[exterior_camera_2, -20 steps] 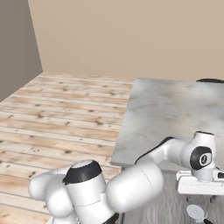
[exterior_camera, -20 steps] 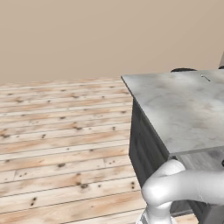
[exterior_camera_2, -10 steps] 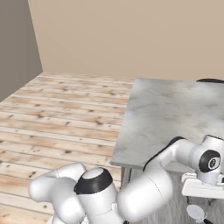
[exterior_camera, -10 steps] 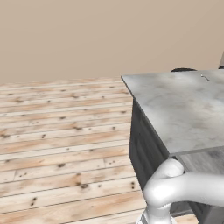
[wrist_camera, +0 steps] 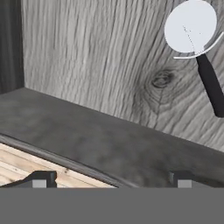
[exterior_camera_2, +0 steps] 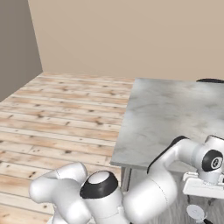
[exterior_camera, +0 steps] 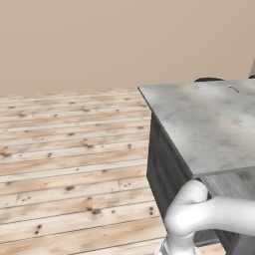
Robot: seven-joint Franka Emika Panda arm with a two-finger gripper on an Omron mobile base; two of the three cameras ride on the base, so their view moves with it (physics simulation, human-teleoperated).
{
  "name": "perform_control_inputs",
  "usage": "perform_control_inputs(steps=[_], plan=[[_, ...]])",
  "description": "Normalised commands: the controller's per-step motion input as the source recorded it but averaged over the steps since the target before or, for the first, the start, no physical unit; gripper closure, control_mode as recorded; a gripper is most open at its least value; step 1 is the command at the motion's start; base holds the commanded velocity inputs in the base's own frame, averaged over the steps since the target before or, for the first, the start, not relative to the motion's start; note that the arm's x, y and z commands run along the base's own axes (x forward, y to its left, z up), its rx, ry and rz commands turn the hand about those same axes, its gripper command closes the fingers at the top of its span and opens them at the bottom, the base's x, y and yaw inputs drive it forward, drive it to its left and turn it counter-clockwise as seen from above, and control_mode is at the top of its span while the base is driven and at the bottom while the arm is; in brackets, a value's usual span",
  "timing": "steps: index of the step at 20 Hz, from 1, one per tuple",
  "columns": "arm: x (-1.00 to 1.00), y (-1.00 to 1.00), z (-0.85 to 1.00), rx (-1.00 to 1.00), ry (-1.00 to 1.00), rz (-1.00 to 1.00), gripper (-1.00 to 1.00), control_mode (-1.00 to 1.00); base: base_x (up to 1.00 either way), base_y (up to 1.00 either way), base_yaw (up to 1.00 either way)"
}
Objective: Take the pizza cutter from the drawer on the right and place it on the dining counter for cutting.
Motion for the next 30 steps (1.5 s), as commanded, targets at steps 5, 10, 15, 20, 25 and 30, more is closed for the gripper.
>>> perform_control_inputs(steps=[5, 10, 15, 20, 25, 30], plan=[[0.20, -0.36, -0.07, 0.00, 0.00, -0.01, -1.00, -1.00, 0.00, 0.00, 0.00], [0.30, -0.30, -0.20, 0.02, -0.04, 0.00, -1.00, -1.00, 0.00, 0.00, 0.00], [0.04, -0.22, -0.32, 0.06, -0.25, 0.00, -1.00, -1.00, 0.00, 0.00, 0.00], [-0.04, -0.15, -0.53, 0.01, -0.19, 0.00, -1.00, -1.00, 0.00, 0.00, 0.00], [0.00, -0.02, -0.42, 0.00, -0.04, 0.00, -1.00, -1.00, 0.00, 0.00, 0.00], [0.00, -0.03, -0.43, -0.02, -0.04, 0.00, -1.00, -1.00, 0.00, 0.00, 0.00]])
